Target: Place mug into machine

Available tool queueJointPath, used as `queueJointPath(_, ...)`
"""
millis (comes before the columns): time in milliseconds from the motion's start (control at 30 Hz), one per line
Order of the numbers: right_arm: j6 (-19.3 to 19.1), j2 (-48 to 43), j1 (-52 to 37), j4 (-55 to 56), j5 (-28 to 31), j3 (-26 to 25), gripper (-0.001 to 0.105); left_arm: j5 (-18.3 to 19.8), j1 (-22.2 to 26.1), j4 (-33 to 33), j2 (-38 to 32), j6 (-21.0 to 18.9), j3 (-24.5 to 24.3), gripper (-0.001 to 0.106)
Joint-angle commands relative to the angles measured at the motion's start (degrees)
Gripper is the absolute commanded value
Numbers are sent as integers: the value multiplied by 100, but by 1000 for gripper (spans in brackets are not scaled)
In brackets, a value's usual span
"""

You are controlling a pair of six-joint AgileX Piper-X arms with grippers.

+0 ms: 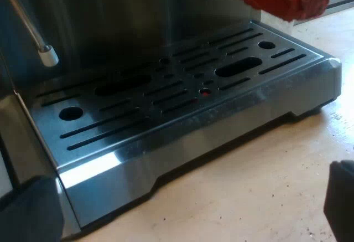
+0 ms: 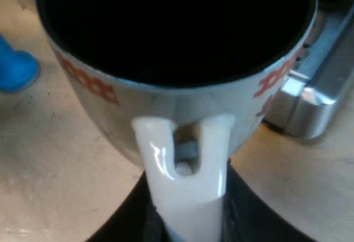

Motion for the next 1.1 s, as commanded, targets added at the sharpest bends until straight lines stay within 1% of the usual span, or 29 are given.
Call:
queueJointPath(33,386,676,660,-1300,623,-82,0,-108,-12,-125,-8,-112,-32,98)
queueJointPath(100,599,1220,928,-1908,886,-82,0,-108,-12,-171,-8,-112,-32,98)
queueJointPath(167,715,1582,1043,-2307,1036,-82,0,-108,-12,-218,-8,-112,-32,98)
queueJointPath(267,706,2158,1107,-2733,1172,-234,0,-89,-12,-331,-8,-112,-32,98)
queueJointPath(333,703,2342,1106,-2760,1184,-341,0,-89,-12,-344,-8,-112,-32,98)
queueJointPath(367,677,2668,1106,-2810,1299,-549,0,-89,-12,-344,-8,-112,-32,98)
queueJointPath(400,656,2808,1095,-2819,1319,-691,0,-89,-12,-344,-8,-112,-32,98)
queueJointPath(567,567,3439,1095,-3010,1331,-1107,0,-78,-12,-344,-8,-112,-32,98)
queueJointPath(600,567,3521,1095,-3067,1331,-1139,0,-48,-12,-358,-8,-112,-32,98)
queueJointPath(700,553,3978,1095,-3152,1320,-1485,0,272,-12,-369,-8,-112,-32,98)
queueJointPath(867,512,4511,1095,-3149,1320,-1999,0,413,-12,-369,-8,-112,-32,98)
queueJointPath(967,515,4819,1095,-3149,1320,-2254,0,413,-12,-369,-8,-112,-32,98)
queueJointPath(1100,510,5082,1095,-3241,1333,-2439,0,426,-12,-369,-8,-112,-32,98)
